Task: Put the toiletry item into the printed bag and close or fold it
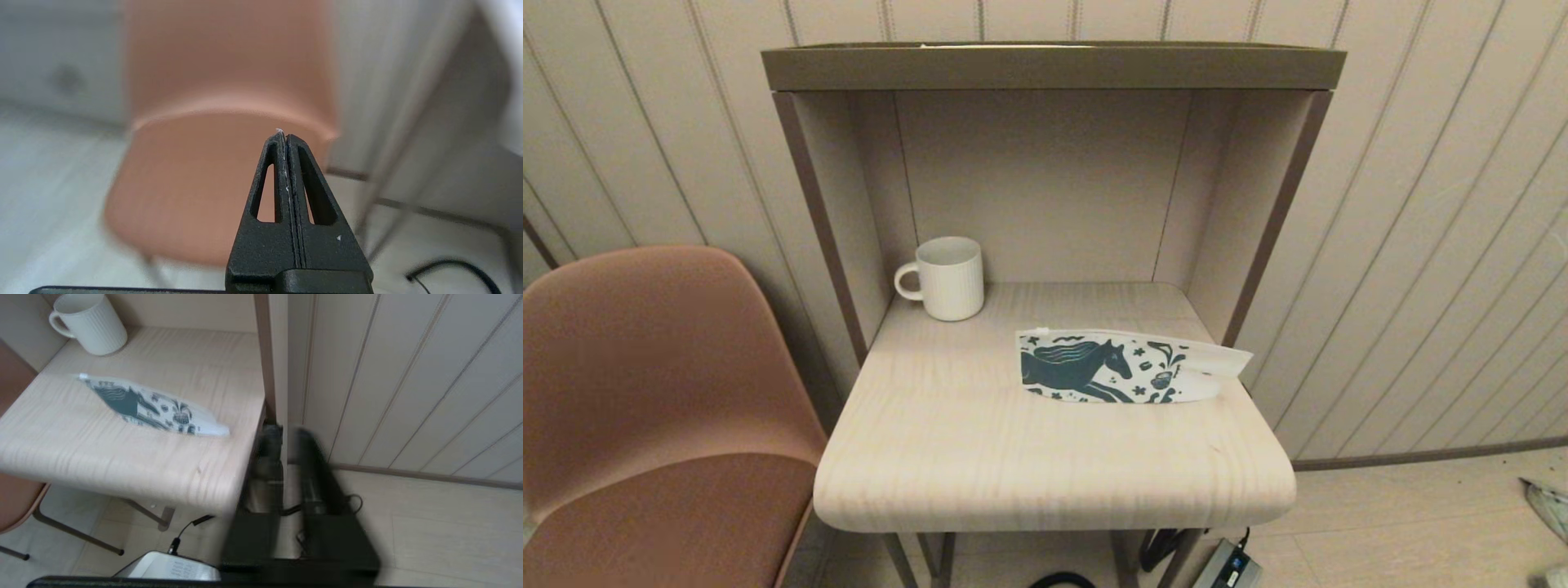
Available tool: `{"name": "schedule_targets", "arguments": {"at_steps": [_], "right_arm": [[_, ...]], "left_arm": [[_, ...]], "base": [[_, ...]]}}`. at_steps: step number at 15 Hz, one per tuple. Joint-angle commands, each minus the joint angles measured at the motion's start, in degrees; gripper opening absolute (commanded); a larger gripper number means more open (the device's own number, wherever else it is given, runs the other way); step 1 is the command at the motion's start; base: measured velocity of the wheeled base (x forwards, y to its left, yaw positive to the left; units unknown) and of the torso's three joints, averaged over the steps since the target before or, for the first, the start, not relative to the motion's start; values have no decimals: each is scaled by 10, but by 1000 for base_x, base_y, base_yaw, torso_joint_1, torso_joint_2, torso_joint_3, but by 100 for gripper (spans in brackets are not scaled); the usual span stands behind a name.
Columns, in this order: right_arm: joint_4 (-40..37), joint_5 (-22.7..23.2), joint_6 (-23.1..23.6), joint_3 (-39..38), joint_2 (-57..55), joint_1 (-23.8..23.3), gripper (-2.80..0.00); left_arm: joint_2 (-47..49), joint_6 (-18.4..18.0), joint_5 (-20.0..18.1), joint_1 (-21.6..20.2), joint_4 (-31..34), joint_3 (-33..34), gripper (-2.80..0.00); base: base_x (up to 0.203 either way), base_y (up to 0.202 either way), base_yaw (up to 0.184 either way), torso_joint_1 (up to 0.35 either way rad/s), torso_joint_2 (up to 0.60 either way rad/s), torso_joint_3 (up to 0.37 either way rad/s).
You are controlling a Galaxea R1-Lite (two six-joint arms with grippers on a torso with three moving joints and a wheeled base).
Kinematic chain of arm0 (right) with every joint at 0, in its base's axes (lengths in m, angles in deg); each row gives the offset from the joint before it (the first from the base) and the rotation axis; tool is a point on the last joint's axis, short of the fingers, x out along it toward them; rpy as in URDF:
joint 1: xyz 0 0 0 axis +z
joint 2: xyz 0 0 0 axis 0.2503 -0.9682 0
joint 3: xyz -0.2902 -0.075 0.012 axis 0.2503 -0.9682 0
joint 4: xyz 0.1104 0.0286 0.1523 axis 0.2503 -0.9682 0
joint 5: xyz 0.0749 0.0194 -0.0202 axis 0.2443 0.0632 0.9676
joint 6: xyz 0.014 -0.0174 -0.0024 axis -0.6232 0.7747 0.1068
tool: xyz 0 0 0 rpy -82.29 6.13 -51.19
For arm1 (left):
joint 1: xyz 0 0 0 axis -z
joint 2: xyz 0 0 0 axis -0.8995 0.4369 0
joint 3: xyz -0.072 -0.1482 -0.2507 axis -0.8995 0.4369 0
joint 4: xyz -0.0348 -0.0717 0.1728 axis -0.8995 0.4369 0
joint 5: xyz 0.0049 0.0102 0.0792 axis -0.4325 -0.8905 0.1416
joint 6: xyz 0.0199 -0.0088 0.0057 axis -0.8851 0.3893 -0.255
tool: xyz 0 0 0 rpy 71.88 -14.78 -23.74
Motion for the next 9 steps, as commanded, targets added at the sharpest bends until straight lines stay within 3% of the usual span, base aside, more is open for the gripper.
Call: {"name": "schedule_targets", "arguments": {"at_steps": [1,2,5,9], "right_arm": [[0,2,5,-37,47,1,0],[1,1,11,-50,71,2,-280],[1,0,23,-108,140,1,-280],[2,0,25,-220,260,-4,-280]], "left_arm": [[-44,-25,-69,3,3,8,-280],[-44,-38,-105,3,3,13,-280],[-44,-57,-170,3,-18,53,-280],[-44,-55,-171,3,-19,53,-280]], "base": [[0,0,0,0,0,0],[0,0,0,0,0,0],[0,0,0,0,0,0],[0,0,0,0,0,0]]}}
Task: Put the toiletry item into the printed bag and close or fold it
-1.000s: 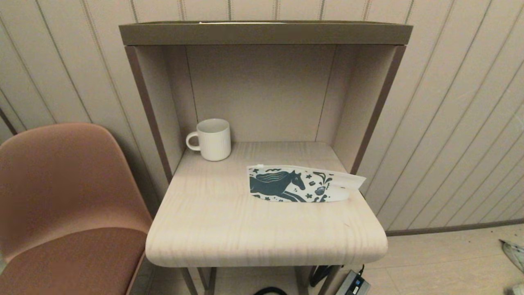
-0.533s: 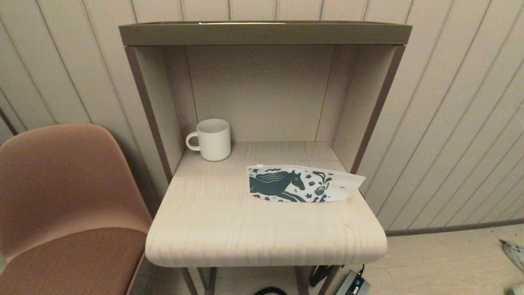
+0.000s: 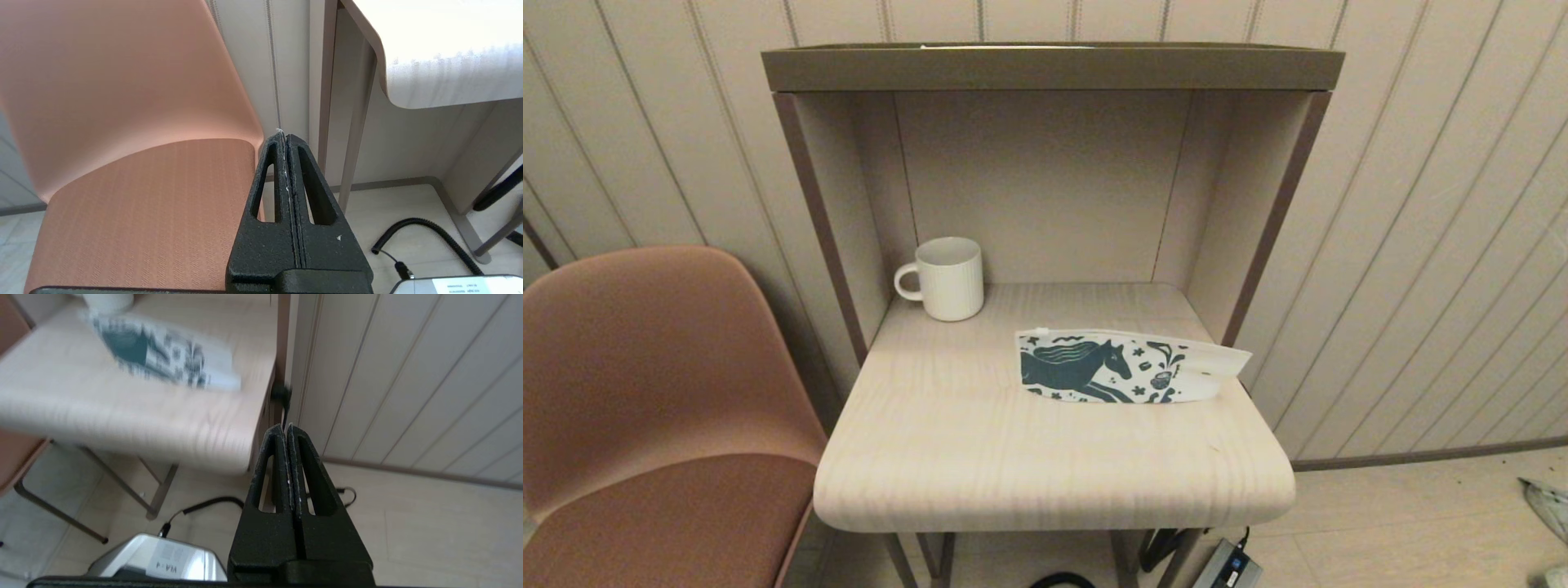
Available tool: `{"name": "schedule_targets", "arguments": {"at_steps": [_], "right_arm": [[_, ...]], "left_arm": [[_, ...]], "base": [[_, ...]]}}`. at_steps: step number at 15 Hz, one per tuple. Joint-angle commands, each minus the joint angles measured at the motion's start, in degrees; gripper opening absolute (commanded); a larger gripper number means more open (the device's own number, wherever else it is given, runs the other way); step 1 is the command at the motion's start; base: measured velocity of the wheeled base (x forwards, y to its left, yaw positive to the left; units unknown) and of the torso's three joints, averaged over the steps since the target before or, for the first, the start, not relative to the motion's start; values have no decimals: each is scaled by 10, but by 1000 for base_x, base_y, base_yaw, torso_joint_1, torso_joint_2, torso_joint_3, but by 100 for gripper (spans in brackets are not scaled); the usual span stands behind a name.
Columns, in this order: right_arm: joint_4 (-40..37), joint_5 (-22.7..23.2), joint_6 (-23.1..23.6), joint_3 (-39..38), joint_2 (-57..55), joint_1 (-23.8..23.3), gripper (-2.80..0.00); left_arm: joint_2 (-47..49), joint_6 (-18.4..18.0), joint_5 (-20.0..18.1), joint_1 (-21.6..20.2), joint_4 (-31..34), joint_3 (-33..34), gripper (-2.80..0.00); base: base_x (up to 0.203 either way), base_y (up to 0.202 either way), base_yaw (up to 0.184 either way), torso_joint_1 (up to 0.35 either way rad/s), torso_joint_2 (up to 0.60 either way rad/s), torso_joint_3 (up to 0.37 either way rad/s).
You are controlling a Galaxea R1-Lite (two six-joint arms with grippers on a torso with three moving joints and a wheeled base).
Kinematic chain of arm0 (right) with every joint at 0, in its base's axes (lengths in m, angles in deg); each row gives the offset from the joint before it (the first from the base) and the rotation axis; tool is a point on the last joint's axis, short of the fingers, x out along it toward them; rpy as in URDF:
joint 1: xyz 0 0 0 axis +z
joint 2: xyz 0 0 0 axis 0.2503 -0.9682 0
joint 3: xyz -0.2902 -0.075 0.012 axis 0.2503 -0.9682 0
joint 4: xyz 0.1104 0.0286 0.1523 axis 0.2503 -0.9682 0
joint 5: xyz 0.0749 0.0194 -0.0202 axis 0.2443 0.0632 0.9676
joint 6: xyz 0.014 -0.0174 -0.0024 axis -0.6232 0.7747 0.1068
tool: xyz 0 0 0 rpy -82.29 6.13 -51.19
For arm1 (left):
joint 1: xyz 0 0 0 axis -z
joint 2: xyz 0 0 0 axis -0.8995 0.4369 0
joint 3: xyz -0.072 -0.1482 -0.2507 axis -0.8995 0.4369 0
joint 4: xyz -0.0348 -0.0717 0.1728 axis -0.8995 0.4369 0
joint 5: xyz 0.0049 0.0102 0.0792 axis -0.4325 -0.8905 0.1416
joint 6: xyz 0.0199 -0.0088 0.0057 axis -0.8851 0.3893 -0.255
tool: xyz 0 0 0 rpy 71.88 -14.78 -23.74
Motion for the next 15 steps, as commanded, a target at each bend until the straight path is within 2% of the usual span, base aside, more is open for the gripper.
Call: {"name": "schedule_targets", "arguments": {"at_steps": [1,6,9,11,15], "right_arm": [[1,2,1,-70,92,-2,-280],[18,2,15,-148,179,-1,-280],[94,-10,32,-204,180,15,-280],[136,-25,29,-238,175,24,-280],[229,-28,22,-302,152,34,-280]], "left_arm": [[0,-1,0,0,4,1,-280],[0,-3,-3,0,4,1,-280],[0,-3,-2,0,5,1,-280],[0,-3,-3,0,5,1,-280],[0,-3,-3,0,5,1,-280]], "base": [[0,0,0,0,0,0],[0,0,0,0,0,0],[0,0,0,0,0,0],[0,0,0,0,0,0],[0,0,0,0,0,0]]}}
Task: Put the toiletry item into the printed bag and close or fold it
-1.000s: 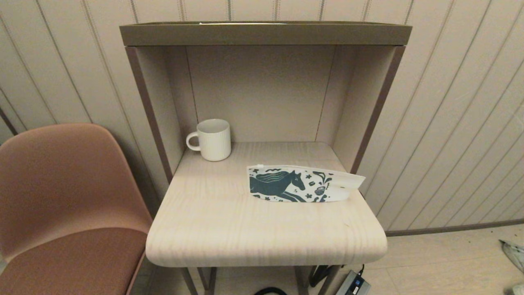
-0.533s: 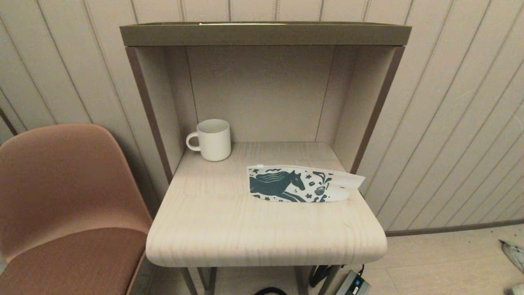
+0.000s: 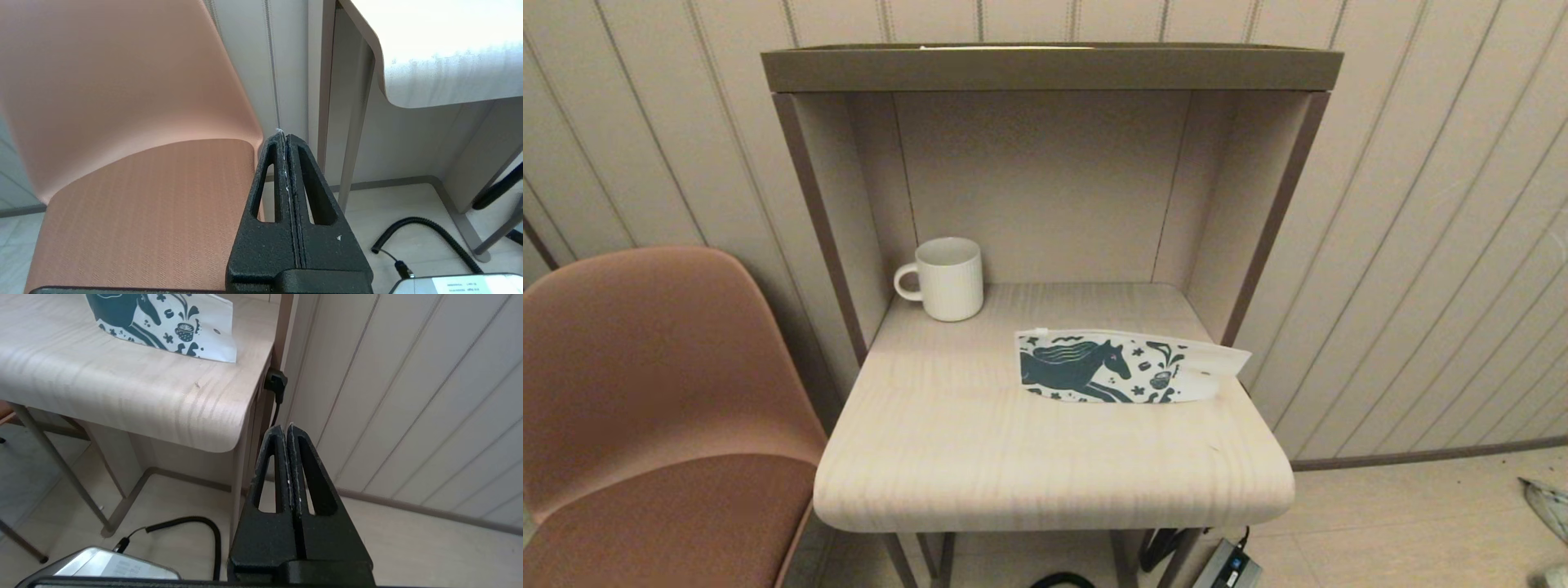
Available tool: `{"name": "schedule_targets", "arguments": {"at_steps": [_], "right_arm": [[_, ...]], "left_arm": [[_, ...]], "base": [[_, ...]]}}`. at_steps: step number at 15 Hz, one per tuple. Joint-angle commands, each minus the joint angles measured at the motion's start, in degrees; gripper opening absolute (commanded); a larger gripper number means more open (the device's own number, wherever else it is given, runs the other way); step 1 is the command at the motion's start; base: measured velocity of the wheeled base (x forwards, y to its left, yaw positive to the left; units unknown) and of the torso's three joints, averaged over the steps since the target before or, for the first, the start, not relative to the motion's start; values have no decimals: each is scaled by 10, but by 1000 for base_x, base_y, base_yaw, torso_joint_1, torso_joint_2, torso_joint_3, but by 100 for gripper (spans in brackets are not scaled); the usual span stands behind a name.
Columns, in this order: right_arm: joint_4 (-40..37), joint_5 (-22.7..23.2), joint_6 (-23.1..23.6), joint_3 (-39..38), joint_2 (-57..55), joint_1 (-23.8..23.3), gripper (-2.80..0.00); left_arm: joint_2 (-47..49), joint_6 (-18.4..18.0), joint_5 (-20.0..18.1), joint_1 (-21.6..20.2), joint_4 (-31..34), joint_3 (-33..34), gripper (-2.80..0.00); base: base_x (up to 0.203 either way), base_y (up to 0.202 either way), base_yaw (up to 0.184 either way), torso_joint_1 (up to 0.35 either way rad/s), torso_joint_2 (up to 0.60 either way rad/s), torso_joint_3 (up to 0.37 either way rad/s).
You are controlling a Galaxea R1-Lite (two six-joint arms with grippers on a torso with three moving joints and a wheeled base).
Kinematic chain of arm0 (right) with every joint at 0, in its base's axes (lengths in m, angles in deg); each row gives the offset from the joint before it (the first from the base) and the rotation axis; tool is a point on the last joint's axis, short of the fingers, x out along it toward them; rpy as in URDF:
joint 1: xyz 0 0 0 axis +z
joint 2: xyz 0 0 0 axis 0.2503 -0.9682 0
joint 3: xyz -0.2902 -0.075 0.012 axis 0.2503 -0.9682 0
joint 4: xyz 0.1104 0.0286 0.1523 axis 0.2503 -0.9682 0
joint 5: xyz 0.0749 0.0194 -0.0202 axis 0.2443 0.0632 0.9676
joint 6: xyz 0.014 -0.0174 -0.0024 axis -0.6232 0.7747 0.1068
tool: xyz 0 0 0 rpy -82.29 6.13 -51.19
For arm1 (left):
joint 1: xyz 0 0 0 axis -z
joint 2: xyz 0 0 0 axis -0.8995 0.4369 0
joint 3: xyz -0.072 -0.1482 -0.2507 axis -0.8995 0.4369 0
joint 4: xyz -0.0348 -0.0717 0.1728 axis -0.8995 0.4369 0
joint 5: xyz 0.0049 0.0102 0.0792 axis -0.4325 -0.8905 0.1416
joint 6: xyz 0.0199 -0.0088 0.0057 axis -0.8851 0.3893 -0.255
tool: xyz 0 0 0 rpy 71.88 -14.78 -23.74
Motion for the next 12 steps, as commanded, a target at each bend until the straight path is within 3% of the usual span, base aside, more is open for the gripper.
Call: {"name": "schedule_targets", "arguments": {"at_steps": [1,6,9,12], "right_arm": [[37,-1,-1,-39,-10,0,-280],[110,-57,-3,-140,16,-2,-280],[162,-63,-2,-188,13,55,-280],[214,-102,9,-192,16,58,-280]], "left_arm": [[1,0,0,0,0,0,-280],[1,1,0,0,-1,0,-280],[1,2,0,0,-1,0,-280],[1,2,0,0,-1,0,-280]], "base": [[0,0,0,0,0,0],[0,0,0,0,0,0],[0,0,0,0,0,0],[0,0,0,0,0,0]]}}
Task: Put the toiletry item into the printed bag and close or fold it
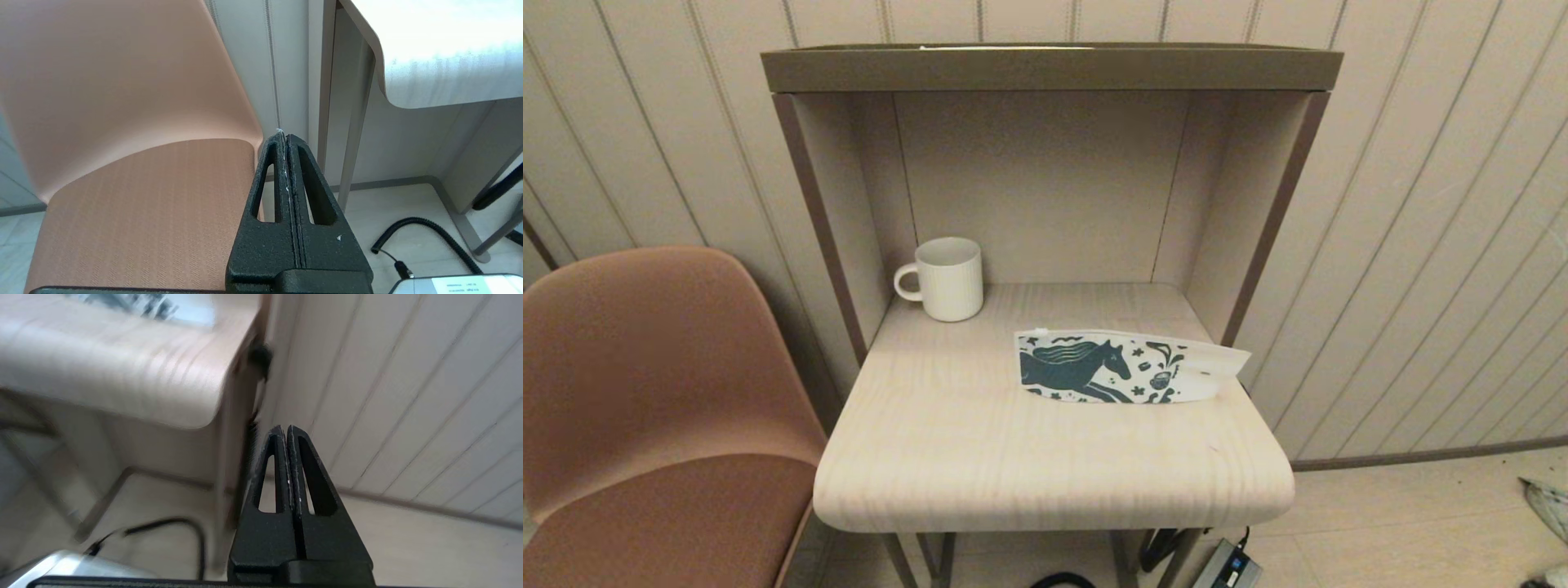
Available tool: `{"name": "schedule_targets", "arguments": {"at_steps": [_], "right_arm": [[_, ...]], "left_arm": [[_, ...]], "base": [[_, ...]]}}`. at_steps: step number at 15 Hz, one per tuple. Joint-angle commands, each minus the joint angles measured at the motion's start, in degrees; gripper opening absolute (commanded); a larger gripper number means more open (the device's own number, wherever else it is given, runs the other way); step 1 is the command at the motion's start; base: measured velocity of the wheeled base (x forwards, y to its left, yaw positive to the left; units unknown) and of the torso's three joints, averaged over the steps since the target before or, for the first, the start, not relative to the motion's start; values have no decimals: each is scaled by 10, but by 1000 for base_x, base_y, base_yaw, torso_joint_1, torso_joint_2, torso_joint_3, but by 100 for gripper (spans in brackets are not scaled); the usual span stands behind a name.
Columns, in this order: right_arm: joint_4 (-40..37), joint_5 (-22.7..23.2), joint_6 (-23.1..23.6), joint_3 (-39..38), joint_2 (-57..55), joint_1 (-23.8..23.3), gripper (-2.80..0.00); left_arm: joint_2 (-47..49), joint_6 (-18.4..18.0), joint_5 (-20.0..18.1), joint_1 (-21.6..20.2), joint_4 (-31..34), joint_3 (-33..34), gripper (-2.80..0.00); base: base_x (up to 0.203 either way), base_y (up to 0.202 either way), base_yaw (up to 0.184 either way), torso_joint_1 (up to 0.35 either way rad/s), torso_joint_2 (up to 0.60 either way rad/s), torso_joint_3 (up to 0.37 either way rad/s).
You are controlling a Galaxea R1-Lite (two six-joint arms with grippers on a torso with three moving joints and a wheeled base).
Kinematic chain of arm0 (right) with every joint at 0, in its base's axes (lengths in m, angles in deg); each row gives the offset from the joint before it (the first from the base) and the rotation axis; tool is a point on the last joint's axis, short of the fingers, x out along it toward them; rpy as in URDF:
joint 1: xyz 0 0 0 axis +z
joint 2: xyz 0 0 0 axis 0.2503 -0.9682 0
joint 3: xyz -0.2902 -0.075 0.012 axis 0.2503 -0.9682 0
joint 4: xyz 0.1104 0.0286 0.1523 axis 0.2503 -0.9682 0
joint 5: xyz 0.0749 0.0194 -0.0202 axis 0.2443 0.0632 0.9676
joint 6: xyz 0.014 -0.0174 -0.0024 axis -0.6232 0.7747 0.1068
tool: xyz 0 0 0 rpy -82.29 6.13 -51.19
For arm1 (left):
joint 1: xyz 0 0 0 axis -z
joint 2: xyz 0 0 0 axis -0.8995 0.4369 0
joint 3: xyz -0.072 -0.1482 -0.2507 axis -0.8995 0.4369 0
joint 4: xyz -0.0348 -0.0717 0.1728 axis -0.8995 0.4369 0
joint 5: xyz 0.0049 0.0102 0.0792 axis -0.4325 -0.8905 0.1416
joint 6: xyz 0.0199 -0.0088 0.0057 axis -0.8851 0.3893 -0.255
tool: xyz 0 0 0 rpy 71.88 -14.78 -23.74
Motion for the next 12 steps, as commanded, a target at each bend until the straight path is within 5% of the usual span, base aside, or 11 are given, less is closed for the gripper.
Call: {"name": "schedule_targets", "arguments": {"at_steps": [1,5,9,12], "right_arm": [[30,-26,5,-3,0,5,-280],[0,-34,1,-3,10,62,-280],[-86,-157,21,-3,144,85,-280],[-46,-178,23,-3,149,87,-280]], "left_arm": [[1,0,0,0,0,0,-280],[1,-1,0,0,0,0,-280],[1,2,0,0,0,0,-280],[1,4,0,0,0,0,-280]], "base": [[0,0,0,0,0,0],[0,0,0,0,0,0],[0,0,0,0,0,0],[0,0,0,0,0,0]]}}
